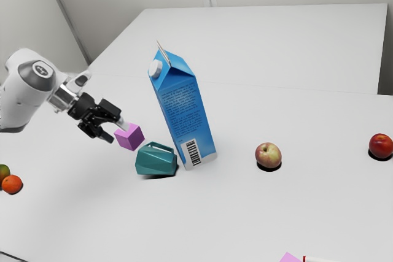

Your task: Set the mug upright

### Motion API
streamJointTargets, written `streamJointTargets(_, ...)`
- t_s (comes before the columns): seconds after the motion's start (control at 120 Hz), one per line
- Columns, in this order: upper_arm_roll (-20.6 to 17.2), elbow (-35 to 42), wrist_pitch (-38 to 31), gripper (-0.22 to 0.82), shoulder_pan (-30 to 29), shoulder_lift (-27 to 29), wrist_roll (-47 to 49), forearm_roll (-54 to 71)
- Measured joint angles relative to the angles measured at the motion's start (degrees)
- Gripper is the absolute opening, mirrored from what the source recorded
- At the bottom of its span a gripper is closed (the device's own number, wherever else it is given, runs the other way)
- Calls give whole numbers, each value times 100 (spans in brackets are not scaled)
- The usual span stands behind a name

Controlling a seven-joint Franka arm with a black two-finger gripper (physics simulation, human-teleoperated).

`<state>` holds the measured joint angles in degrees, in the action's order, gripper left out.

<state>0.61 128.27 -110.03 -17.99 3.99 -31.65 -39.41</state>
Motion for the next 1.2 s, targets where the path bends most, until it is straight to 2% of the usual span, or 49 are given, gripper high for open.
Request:
streamJointTargets(0.325, -11, -11, -180, 60, -145, -829, -1229, -579)
streamJointTargets(0.775, -87, -9, -111, 60, -9, -1300, -2245, -1388)
streamJointTargets(0.875, -88, 11, -23, 53, -26, -1348, -2390, -1505)
streamJointTargets(1.008, -90, 24, 66, 36, -53, -1443, -2550, -1629)
streamJointTargets(1.2, -153, 17, 135, 18, -54, -1478, -2727, -1724)
